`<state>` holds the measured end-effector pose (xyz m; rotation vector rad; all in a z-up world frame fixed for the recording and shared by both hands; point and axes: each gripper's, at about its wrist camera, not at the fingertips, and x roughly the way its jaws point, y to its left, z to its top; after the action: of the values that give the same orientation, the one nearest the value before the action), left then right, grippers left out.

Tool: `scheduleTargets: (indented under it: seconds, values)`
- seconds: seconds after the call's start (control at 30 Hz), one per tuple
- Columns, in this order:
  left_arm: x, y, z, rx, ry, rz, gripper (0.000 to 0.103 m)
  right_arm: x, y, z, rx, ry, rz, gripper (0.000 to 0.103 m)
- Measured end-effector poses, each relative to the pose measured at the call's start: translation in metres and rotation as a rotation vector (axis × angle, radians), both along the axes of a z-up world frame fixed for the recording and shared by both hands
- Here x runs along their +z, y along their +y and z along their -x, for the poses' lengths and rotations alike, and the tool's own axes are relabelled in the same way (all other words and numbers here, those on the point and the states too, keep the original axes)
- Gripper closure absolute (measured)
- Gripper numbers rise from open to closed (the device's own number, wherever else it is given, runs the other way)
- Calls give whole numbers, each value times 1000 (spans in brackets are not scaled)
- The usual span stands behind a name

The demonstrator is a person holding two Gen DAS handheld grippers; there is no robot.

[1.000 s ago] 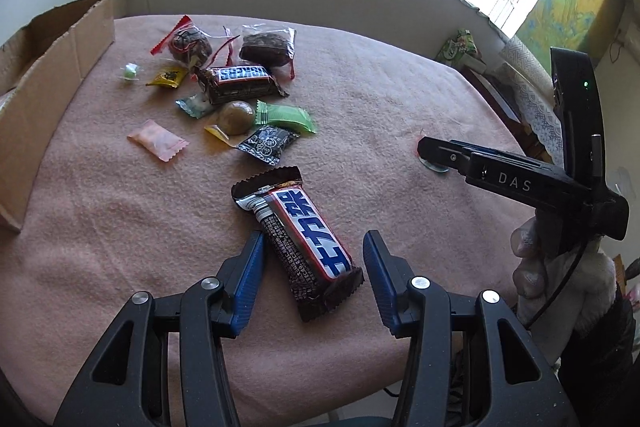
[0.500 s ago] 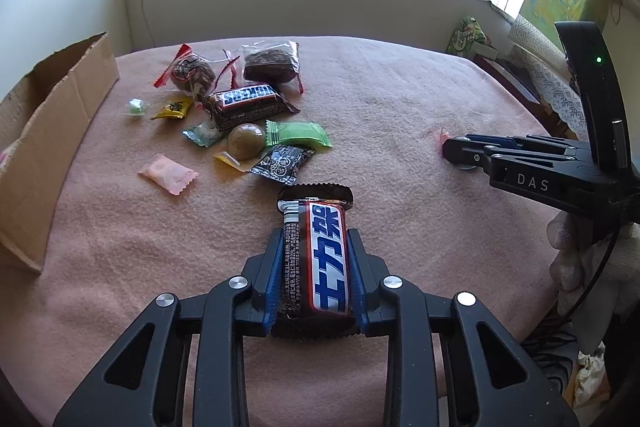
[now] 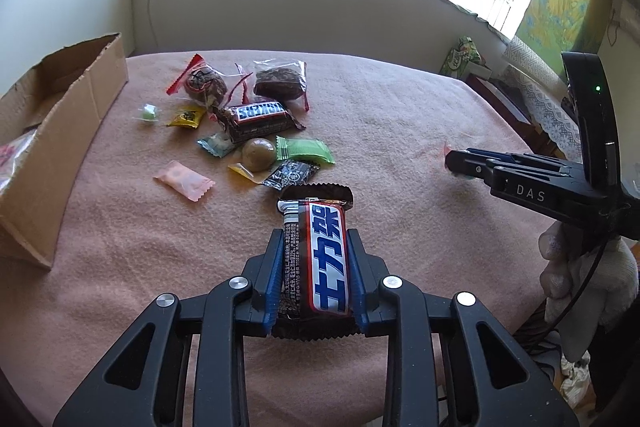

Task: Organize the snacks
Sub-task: 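Carry both candies into the cardboard box and open both tools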

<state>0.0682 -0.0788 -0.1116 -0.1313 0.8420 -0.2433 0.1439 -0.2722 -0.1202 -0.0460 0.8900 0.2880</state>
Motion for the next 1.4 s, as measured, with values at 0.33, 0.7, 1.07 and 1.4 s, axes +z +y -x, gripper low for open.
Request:
scheduleTargets:
  seconds: [0.33,0.7,1.07,1.4]
  values:
    - [26,22,1,30,-65,18,76,28,25,8,38,-48,-17,74]
    - [44,88,3,154,-121,27,76,54,92,15,144,-86,-52,74]
    - [54,155,0,273,-160,16,76,74,175,10,271,-114,-67,74]
    - [52,196,-3,332,-167,9,76,81,248,-5,363,-101,-89,74]
